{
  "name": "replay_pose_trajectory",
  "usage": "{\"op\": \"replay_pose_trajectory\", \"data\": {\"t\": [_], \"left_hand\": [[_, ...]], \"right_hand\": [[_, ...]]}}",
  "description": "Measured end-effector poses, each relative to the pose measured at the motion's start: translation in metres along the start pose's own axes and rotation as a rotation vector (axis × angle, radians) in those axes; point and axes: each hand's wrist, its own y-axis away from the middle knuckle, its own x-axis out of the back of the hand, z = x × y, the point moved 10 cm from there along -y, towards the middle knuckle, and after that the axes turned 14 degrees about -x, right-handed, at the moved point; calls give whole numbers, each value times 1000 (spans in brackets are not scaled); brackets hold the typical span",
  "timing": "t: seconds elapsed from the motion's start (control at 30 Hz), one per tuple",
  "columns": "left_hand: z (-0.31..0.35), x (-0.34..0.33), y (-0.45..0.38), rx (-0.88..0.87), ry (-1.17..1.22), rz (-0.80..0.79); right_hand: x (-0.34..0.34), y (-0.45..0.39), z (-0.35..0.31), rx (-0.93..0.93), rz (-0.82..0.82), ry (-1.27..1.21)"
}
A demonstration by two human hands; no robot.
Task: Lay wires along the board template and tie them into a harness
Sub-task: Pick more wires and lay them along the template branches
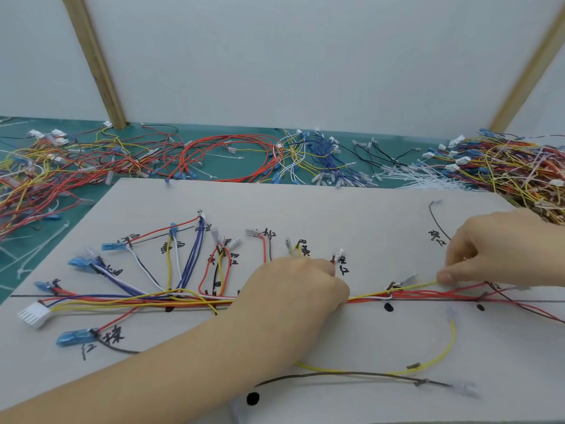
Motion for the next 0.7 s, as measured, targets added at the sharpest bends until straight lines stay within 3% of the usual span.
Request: {"op": "replay_pose_trajectory", "data": {"t": [0.07, 0.27, 0.57, 0.7], "left_hand": [[-7, -2, 0, 34, 46, -3], [-13, 2, -5, 60, 121, -9], [-9, 3, -5, 57, 80, -12], [-10, 2, -6, 53, 92, -11]], "right_hand": [[7, -5, -1, -38, 100, 25], [14, -3, -9, -25, 111, 12], [31, 14, -46, 315, 297, 350], [19, 29, -51, 618, 281, 277]]}}
